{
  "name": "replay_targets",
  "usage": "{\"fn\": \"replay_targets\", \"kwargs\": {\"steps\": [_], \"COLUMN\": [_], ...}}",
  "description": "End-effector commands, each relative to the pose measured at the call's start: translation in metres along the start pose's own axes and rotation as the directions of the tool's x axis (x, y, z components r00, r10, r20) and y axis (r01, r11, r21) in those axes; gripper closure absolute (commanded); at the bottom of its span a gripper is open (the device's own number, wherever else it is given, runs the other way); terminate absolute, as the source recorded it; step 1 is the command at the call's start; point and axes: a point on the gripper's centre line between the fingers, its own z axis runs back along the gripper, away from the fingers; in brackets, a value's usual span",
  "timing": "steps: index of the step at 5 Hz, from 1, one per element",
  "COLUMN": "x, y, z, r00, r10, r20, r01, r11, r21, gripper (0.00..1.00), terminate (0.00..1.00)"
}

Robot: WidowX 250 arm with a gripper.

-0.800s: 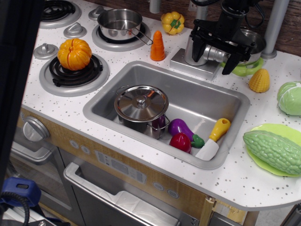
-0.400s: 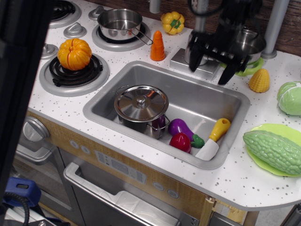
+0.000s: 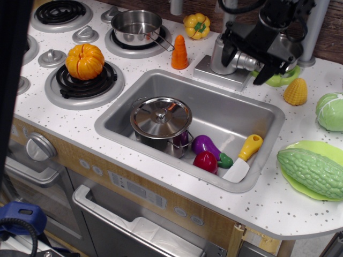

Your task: Turn lever vertical to front

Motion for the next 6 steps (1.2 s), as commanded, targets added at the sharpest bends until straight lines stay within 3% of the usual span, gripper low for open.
{"fn": "replay_targets", "kwargs": {"steps": [1, 6], "x": [0.031, 0.069], "y": [0.014, 0.018], "z": [0.045, 0.026], "r00": [0.989, 0.981], "r10": [0.072, 0.067], "r20": [0.128, 0.185], "r01": [-0.066, -0.044], "r11": [0.996, 0.991], "r21": [-0.054, -0.125], "gripper": [0.0, 0.0], "terminate": [0.0, 0.0]}}
